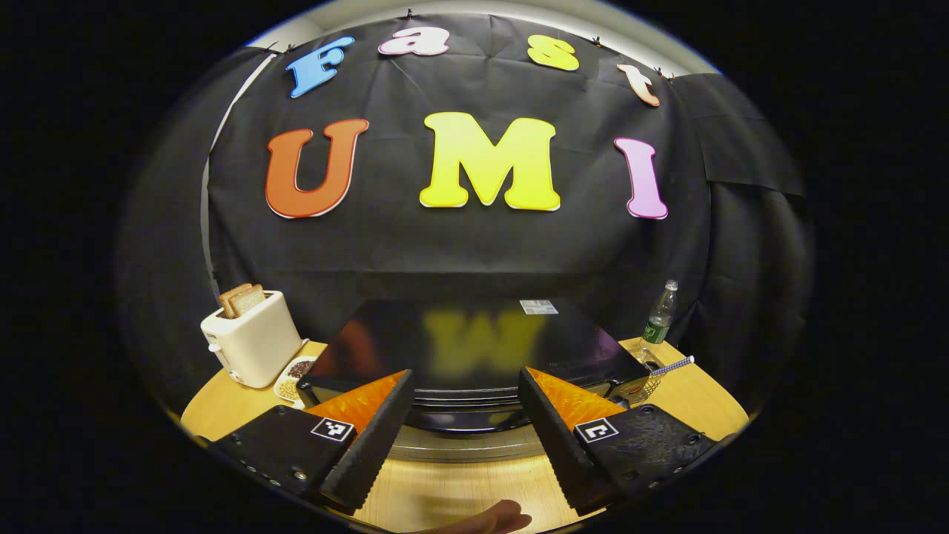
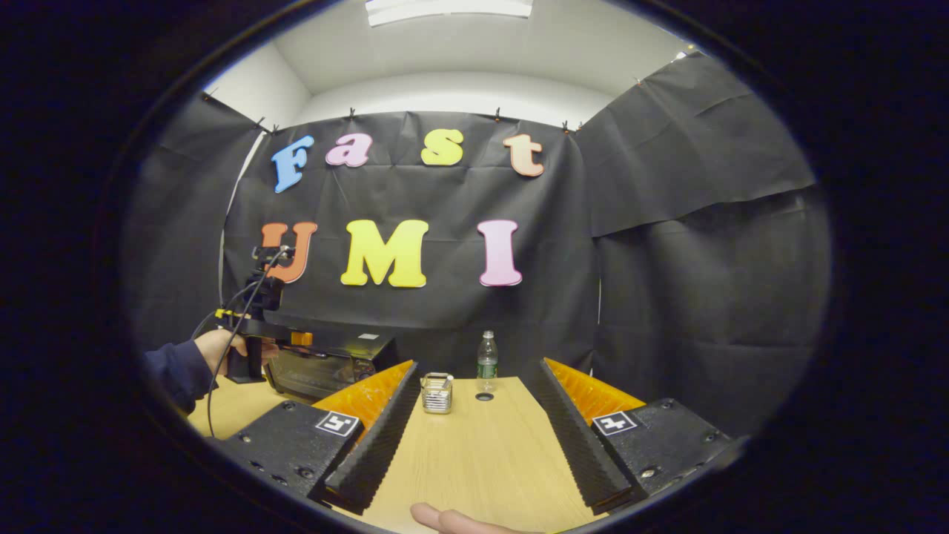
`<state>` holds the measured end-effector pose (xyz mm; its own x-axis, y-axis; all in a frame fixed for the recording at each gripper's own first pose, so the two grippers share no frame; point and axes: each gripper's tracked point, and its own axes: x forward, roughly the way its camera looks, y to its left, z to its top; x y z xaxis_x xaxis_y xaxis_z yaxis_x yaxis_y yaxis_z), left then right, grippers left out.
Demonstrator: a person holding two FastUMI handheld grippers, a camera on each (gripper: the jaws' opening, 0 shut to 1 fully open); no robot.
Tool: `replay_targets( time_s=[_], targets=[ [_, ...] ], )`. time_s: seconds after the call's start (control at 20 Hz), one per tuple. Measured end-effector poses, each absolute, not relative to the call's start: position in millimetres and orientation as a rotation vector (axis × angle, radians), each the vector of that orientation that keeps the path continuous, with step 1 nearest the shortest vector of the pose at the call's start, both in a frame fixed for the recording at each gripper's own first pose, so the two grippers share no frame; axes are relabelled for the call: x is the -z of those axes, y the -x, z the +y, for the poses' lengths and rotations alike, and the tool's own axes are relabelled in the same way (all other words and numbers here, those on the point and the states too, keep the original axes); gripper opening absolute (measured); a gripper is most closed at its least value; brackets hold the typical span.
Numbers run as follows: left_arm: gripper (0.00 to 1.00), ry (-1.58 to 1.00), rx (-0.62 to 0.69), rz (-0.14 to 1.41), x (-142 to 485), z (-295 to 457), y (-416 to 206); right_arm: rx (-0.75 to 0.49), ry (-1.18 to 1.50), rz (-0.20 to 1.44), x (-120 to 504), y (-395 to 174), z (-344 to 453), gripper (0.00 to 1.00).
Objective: Open the electric oven with the left hand, put the food in, and close the electric oven.
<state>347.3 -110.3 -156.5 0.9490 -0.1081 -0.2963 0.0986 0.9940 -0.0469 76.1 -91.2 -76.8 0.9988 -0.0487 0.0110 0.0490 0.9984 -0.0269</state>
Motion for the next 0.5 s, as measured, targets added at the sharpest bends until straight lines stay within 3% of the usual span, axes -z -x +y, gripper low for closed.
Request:
replay_targets(
  time_s=[0.5],
  targets=[
    [0.97, 0.021, 0.064, 0.403, 175, -113, -310, 0.047, 0.003, -0.015, 84, -58, -104, 0.99]
  ],
)
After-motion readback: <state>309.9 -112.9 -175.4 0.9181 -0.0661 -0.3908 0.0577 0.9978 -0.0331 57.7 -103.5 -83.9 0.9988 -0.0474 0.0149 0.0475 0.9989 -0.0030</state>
